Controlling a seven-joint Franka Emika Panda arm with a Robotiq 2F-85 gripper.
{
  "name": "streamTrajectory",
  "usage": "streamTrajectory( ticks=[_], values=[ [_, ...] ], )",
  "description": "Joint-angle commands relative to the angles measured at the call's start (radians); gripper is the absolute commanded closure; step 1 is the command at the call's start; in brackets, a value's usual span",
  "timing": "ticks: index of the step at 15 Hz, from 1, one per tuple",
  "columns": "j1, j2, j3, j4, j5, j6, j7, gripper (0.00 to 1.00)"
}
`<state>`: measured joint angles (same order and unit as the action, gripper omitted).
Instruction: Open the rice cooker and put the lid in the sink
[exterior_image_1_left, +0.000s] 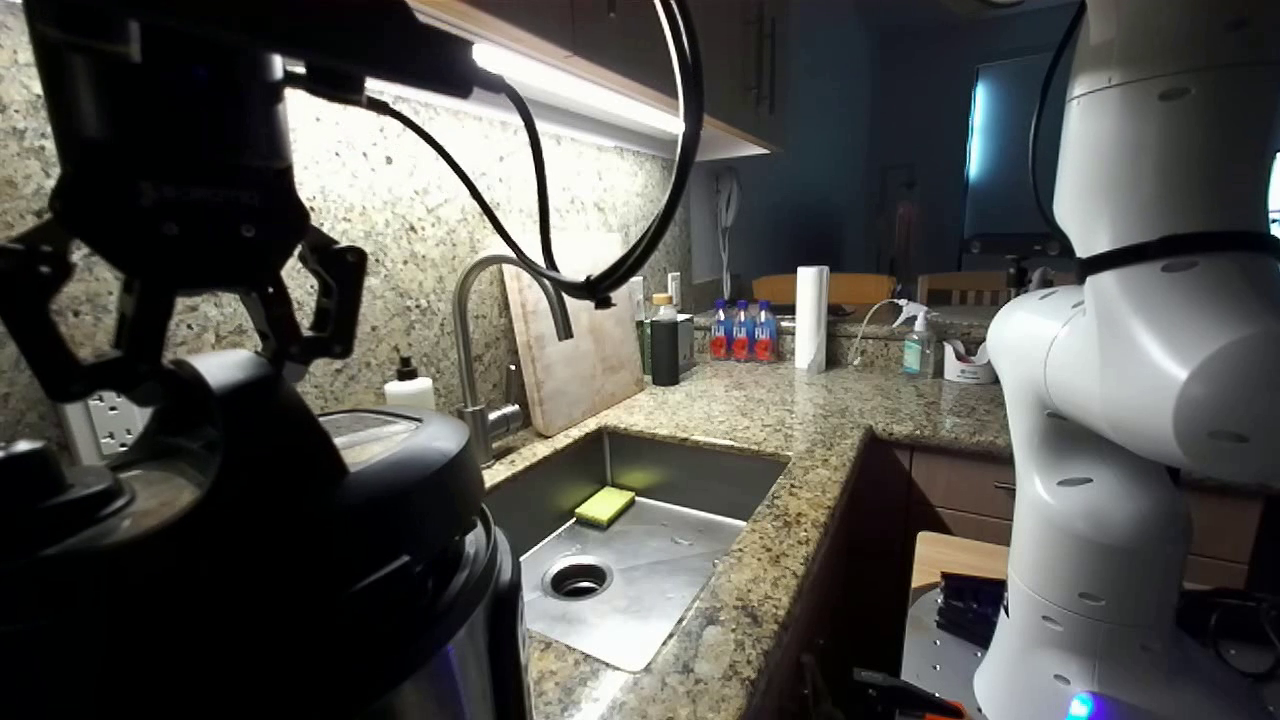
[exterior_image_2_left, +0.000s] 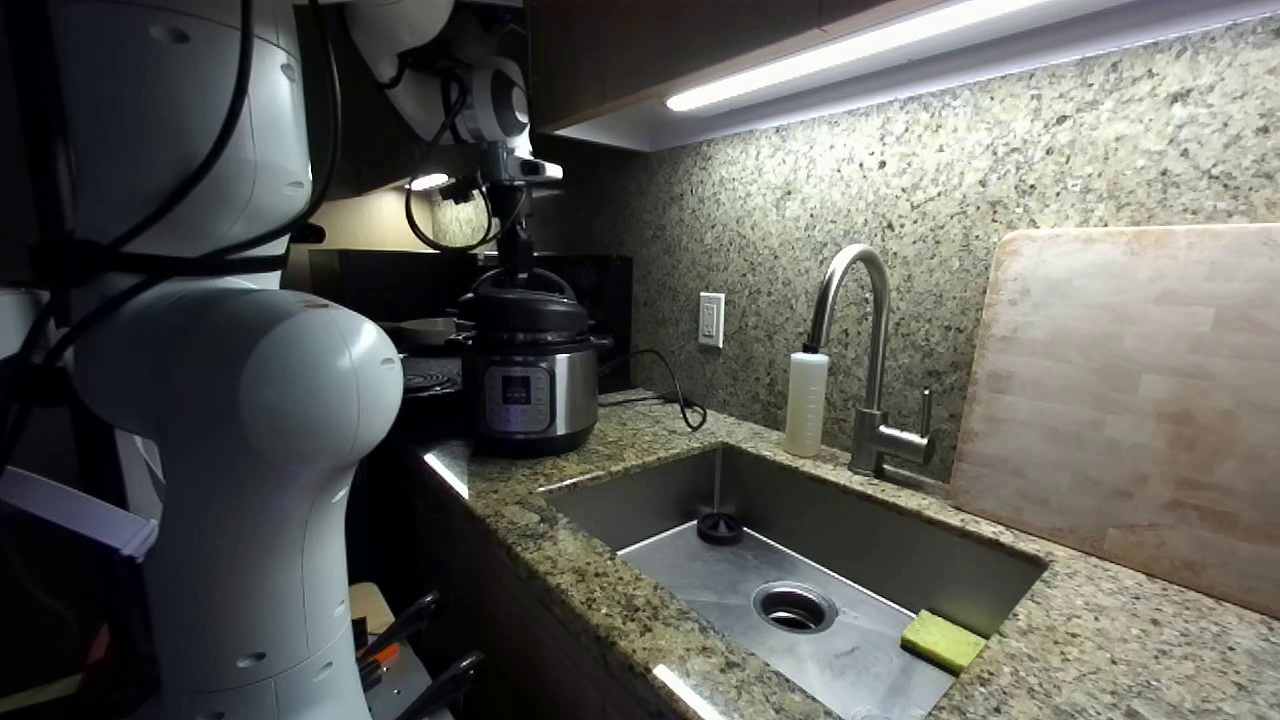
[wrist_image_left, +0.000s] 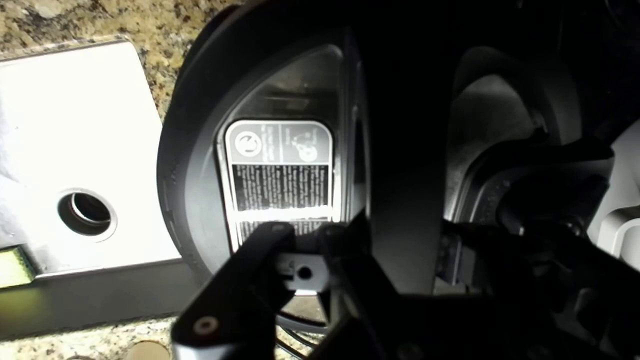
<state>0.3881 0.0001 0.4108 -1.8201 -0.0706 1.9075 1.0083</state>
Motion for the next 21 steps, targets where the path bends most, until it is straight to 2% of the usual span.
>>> streamTrajectory(
  ticks=[1,21],
  values=[
    [0.005,-0.056,-0.002,-0.009,-0.018,0.007,0.028,0.91],
    [-0.008,-0.111,-0.008,-0.010,-0.014,0.016,0.029,0.92]
  ],
)
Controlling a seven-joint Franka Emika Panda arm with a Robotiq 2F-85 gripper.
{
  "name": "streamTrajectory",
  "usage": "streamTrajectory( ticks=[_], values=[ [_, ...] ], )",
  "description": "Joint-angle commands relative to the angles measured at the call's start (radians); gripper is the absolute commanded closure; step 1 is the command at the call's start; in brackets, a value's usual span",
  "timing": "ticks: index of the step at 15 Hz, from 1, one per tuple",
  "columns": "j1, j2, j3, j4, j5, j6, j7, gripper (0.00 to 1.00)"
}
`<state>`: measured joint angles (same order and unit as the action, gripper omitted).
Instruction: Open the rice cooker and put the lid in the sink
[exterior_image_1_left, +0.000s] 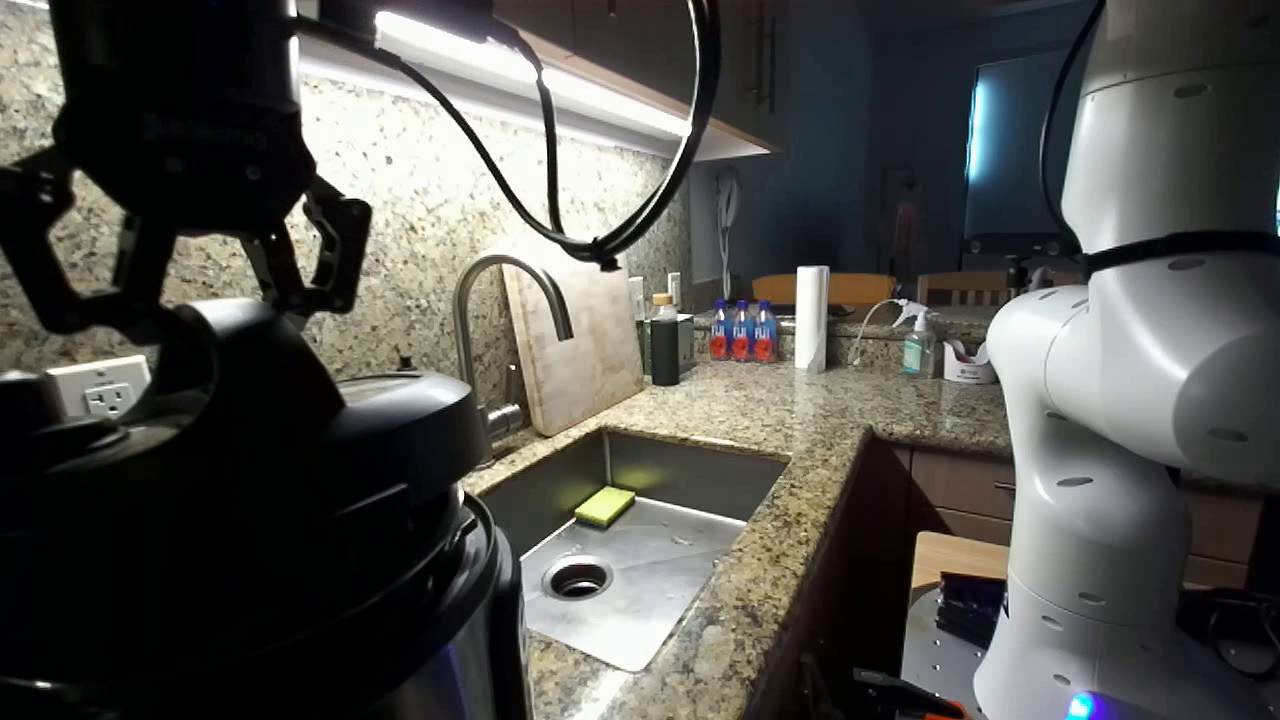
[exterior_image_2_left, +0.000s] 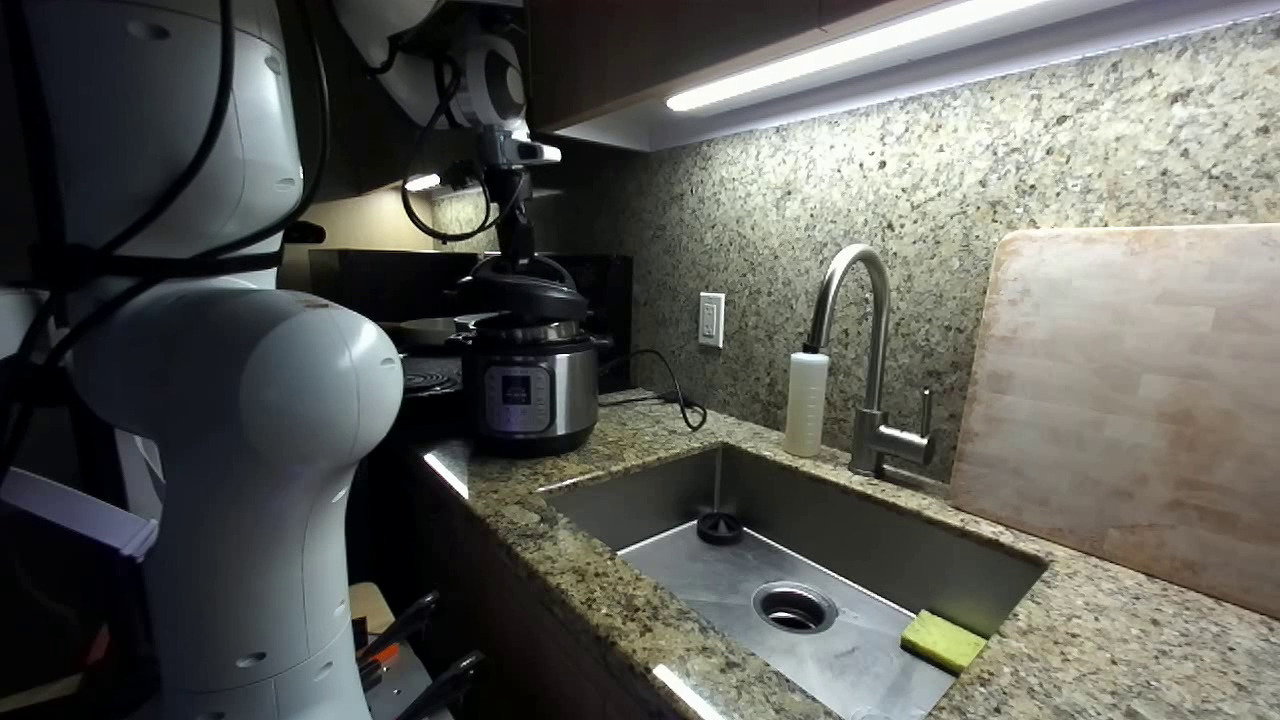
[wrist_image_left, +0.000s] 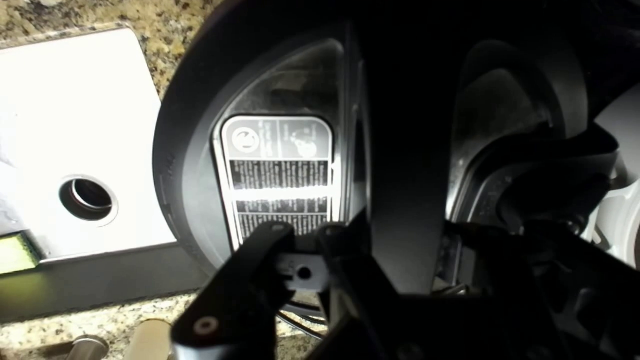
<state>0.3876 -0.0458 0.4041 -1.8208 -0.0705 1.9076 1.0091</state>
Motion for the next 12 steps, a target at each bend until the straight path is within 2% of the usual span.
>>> streamTrajectory(
  ticks=[1,12],
  values=[
    [-0.009,-0.069,-0.003,-0.010,-0.015,0.016,0.028,0.92],
    [-0.024,-0.099,-0.014,-0.014,-0.013,0.013,0.025,0.92]
  ],
)
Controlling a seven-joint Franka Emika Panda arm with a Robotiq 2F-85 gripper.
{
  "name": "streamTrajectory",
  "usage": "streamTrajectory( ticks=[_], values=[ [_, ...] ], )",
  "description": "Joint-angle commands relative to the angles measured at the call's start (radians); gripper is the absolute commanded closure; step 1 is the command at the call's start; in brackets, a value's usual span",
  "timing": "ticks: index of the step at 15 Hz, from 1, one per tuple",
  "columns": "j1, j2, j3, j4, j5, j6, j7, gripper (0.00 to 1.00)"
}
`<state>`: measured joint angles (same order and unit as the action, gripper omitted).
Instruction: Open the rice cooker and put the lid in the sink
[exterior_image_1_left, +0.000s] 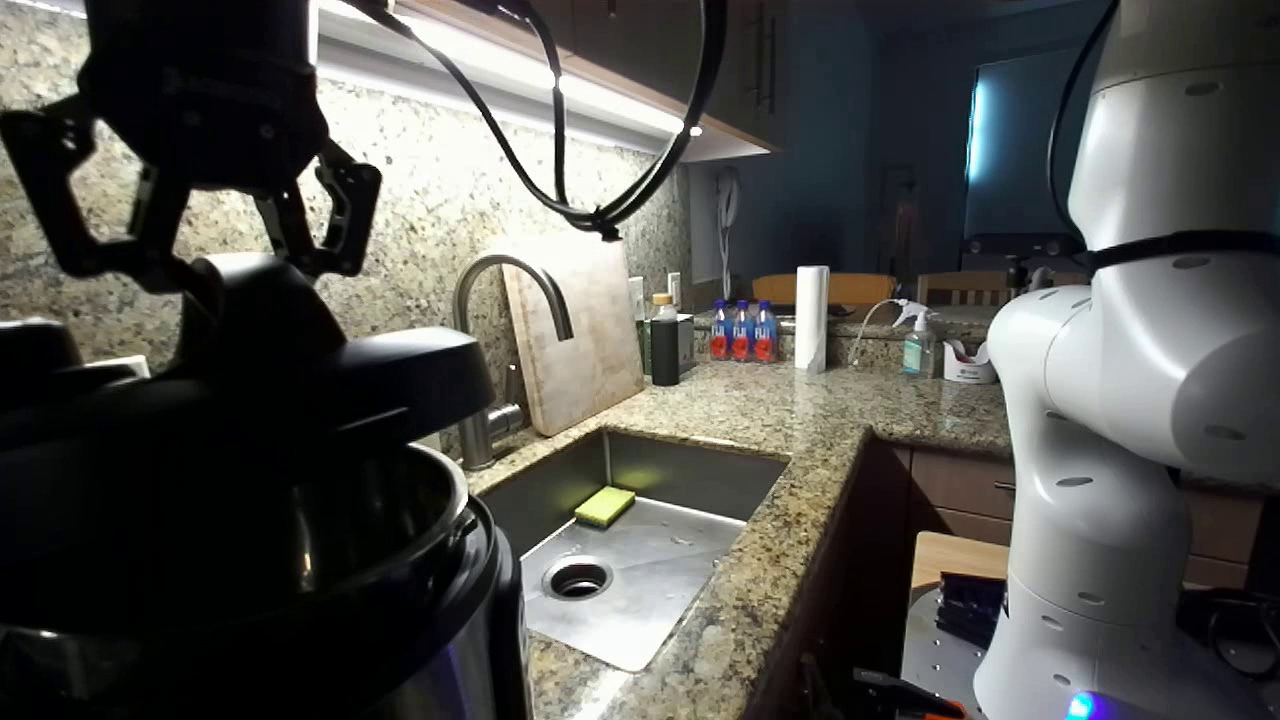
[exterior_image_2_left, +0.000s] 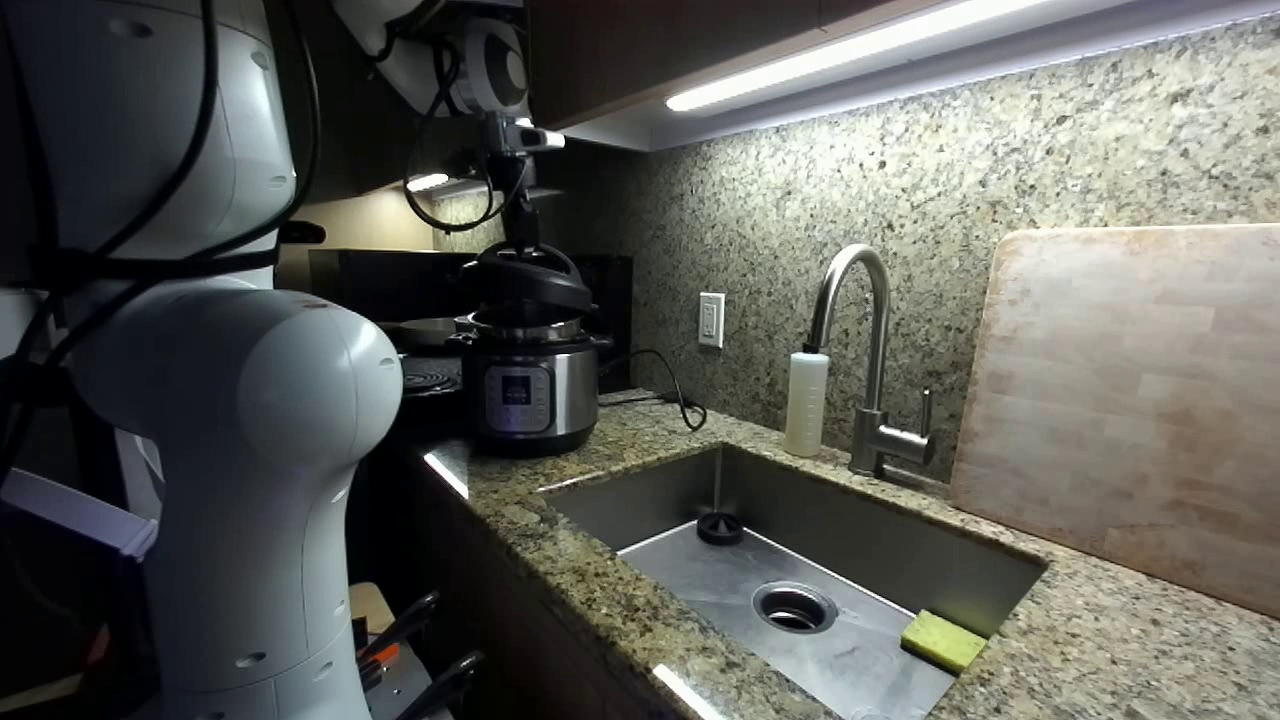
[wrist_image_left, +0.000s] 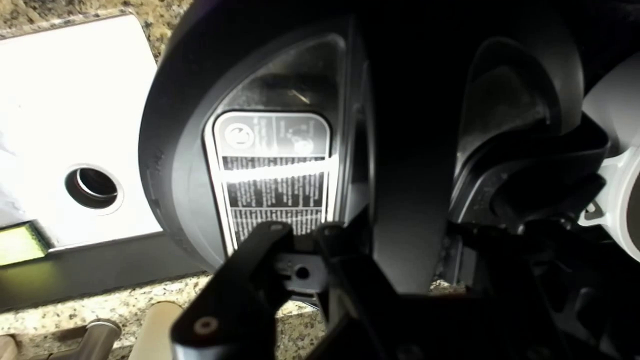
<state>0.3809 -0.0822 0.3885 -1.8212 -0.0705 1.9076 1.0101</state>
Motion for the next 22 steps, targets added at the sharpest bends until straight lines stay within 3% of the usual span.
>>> streamTrajectory(
  ticks=[1,15,22],
  values=[
    [-0.019,-0.065,-0.001,-0.016,-0.011,0.014,0.024,0.92],
    [-0.087,-0.133,-0.050,-0.049,-0.004,0.019,0.020,0.92],
    [-0.137,-0.188,-0.081,-0.129,0.014,0.026,0.015,0.92]
  ],
)
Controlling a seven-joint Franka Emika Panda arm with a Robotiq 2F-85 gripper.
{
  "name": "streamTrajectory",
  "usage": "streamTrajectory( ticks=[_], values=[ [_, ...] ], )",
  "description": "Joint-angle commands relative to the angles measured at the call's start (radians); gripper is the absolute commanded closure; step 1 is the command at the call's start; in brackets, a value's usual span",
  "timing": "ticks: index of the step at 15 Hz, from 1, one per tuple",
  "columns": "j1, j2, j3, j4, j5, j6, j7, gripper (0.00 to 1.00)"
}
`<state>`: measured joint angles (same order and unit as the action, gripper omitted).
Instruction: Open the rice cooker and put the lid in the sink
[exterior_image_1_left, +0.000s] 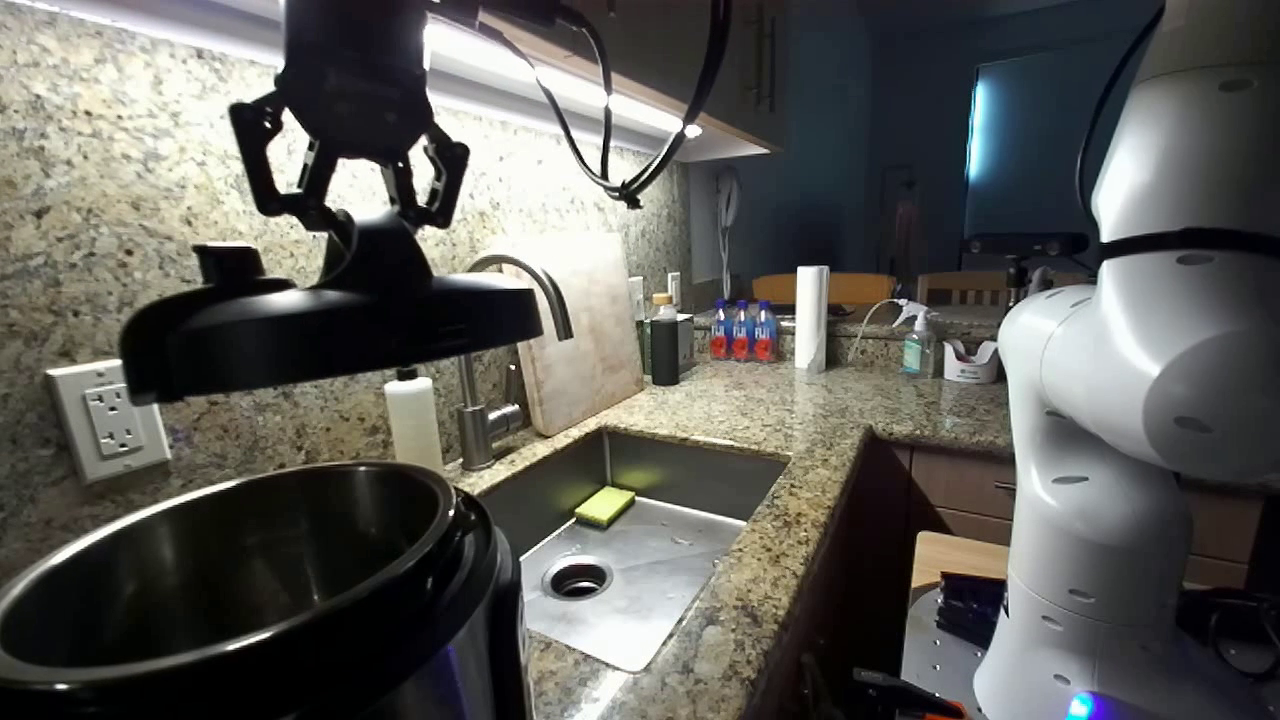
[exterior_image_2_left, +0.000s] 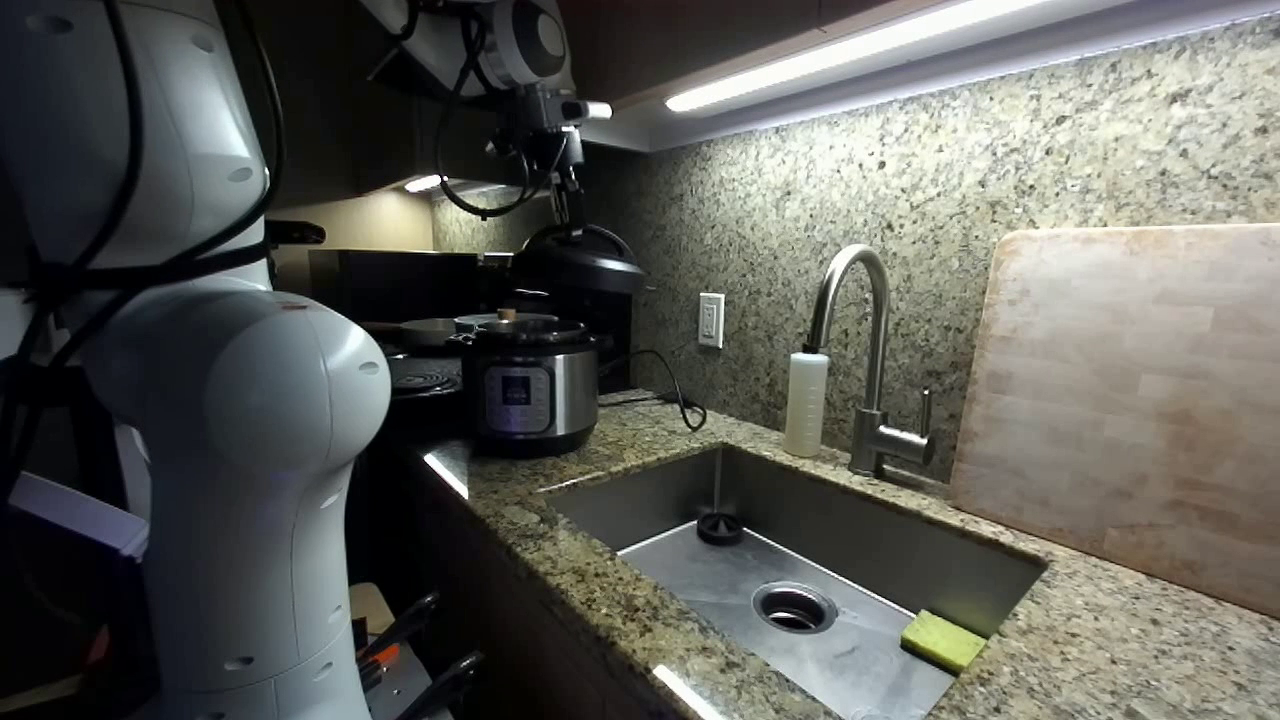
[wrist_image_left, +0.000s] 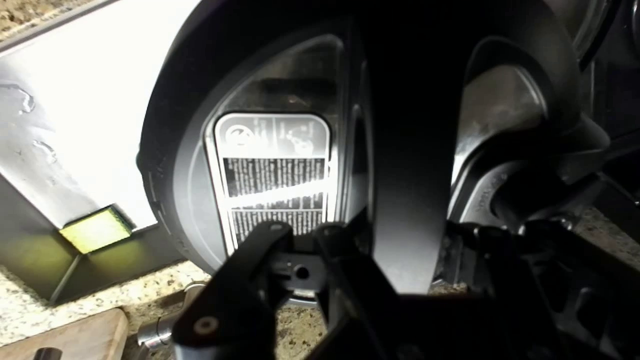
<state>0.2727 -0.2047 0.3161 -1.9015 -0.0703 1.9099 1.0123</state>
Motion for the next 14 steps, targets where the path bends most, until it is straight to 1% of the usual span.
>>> streamTrajectory(
  ticks=[1,9,14],
  values=[
    [-0.036,-0.072,-0.013,-0.062,0.015,0.025,0.016,0.92],
    [-0.089,-0.116,-0.052,-0.146,0.025,0.035,0.041,0.92],
    [-0.111,-0.164,-0.069,-0.228,0.037,0.062,0.062,0.92]
  ],
)
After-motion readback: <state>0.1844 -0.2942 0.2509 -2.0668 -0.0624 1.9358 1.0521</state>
